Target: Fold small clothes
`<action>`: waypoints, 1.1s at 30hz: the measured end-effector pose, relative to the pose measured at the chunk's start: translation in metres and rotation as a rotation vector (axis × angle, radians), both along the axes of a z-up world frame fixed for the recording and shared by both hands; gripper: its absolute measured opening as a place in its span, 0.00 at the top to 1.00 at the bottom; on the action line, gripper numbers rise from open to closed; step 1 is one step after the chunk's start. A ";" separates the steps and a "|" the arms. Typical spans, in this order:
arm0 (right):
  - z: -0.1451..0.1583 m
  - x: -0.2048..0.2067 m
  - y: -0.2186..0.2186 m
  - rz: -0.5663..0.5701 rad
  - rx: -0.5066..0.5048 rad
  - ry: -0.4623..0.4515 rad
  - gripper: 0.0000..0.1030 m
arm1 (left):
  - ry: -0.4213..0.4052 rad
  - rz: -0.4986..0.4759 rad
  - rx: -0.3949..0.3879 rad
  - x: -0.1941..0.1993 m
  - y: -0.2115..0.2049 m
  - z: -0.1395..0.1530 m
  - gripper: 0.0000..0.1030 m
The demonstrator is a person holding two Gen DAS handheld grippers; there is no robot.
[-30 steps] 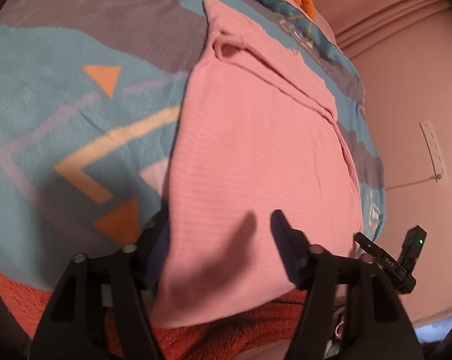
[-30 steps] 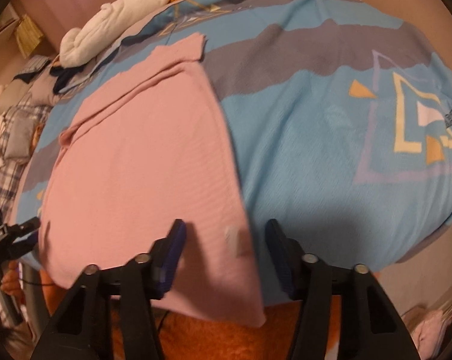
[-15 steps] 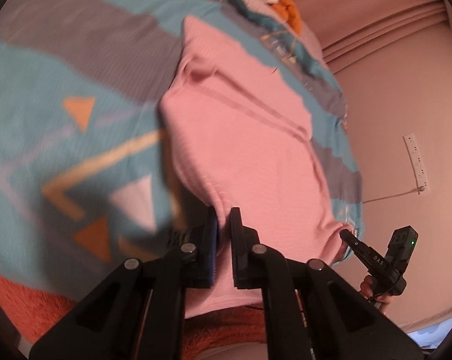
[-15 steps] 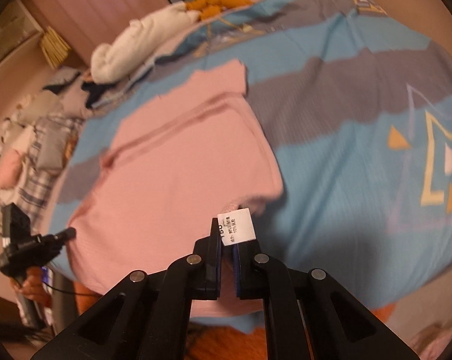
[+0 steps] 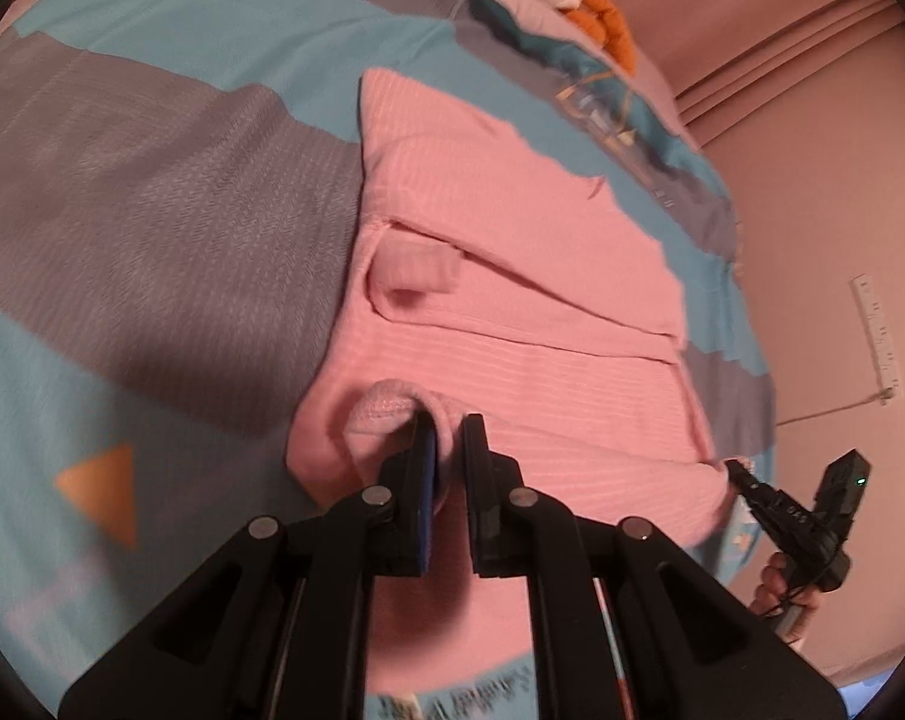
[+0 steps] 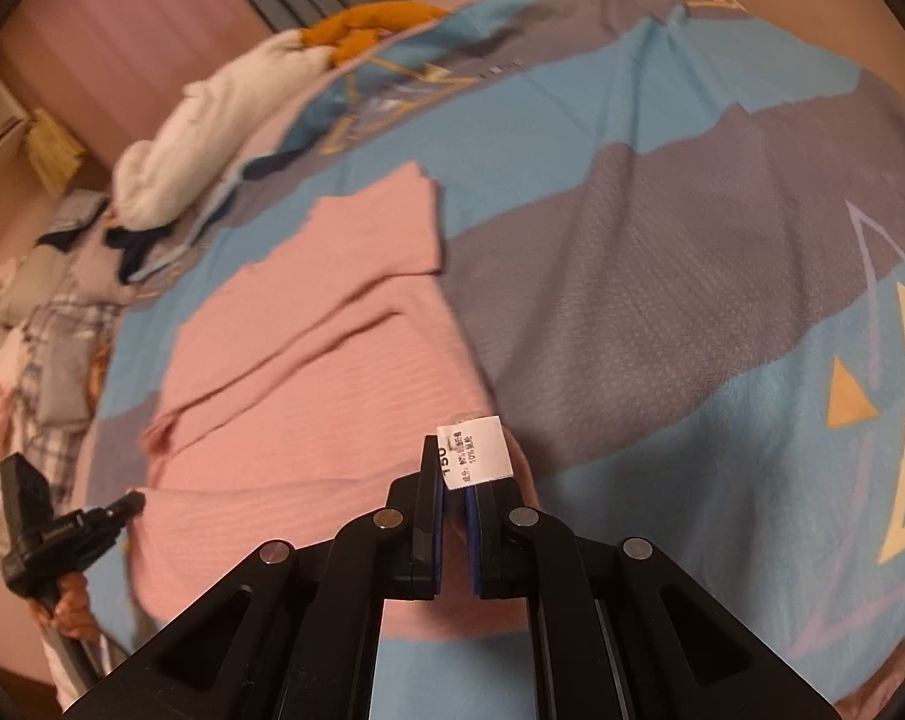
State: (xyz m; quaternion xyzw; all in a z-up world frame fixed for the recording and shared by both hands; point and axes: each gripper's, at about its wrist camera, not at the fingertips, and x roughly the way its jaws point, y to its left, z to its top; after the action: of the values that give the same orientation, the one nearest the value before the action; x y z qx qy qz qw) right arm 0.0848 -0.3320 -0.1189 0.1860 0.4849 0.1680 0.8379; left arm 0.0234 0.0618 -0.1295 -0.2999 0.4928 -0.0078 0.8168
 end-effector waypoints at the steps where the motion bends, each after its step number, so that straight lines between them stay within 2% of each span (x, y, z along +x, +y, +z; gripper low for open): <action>1: -0.006 0.003 0.001 -0.004 -0.001 0.016 0.93 | 0.017 -0.002 0.007 0.004 0.000 -0.006 0.89; 4: -0.015 0.007 0.000 -0.011 -0.011 0.042 0.93 | 0.024 -0.012 0.005 0.009 0.003 -0.017 0.88; 7: -0.016 0.004 -0.001 -0.014 -0.014 0.043 0.93 | 0.018 -0.019 -0.005 0.008 0.004 -0.014 0.88; 8: -0.013 0.002 -0.002 -0.016 -0.019 0.041 0.93 | 0.014 -0.021 -0.009 0.004 0.005 -0.010 0.86; 10: -0.006 -0.002 -0.005 -0.015 -0.027 0.028 0.93 | 0.002 -0.035 -0.005 -0.004 0.005 -0.002 0.73; 11: -0.001 -0.007 -0.008 -0.011 -0.033 0.018 0.88 | -0.011 -0.046 0.000 -0.010 0.004 0.004 0.69; 12: 0.001 -0.009 -0.010 -0.008 -0.040 0.016 0.84 | -0.019 -0.051 0.008 -0.015 0.003 0.008 0.61; 13: 0.003 -0.012 -0.012 -0.006 -0.050 0.013 0.71 | -0.022 -0.055 0.019 -0.023 0.003 0.012 0.53; 14: 0.006 -0.018 -0.015 -0.006 -0.061 0.003 0.59 | -0.021 -0.058 0.022 -0.027 0.002 0.013 0.51; 15: 0.008 -0.023 -0.018 -0.007 -0.066 -0.004 0.56 | -0.020 -0.062 0.019 -0.033 0.001 0.013 0.50; 20: 0.003 -0.036 -0.022 0.016 -0.064 0.022 0.55 | 0.019 -0.051 0.003 -0.052 0.000 0.003 0.50; 24: -0.008 -0.037 -0.017 0.042 -0.058 0.051 0.56 | 0.046 -0.053 -0.072 -0.060 -0.004 -0.008 0.53; 25: -0.011 -0.037 -0.015 0.045 -0.056 0.063 0.56 | 0.046 -0.056 -0.079 -0.061 -0.006 -0.011 0.62; 26: -0.013 -0.037 -0.014 0.046 -0.054 0.072 0.61 | 0.052 -0.052 -0.077 -0.060 -0.007 -0.011 0.69; 27: -0.014 -0.037 -0.012 0.050 -0.052 0.076 0.67 | 0.061 -0.052 -0.083 -0.059 -0.008 -0.013 0.80; 28: -0.014 -0.038 -0.010 0.061 -0.052 0.078 0.82 | 0.064 -0.052 -0.103 -0.059 -0.009 -0.014 0.91; 29: -0.012 -0.039 -0.008 0.075 -0.061 0.076 0.91 | 0.061 -0.044 -0.113 -0.058 -0.010 -0.012 0.91; 31: -0.003 -0.042 -0.005 0.087 -0.087 0.044 0.92 | 0.048 -0.042 -0.103 -0.057 -0.015 -0.004 0.92; 33: 0.007 -0.042 -0.004 0.102 -0.069 0.025 0.92 | 0.030 -0.044 -0.106 -0.056 -0.017 0.006 0.92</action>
State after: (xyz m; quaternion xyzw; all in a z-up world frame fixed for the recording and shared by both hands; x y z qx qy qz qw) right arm 0.0425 -0.3363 -0.1120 0.1339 0.5096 0.1915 0.8281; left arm -0.0327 0.0448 -0.1231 -0.3320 0.5104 -0.0472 0.7919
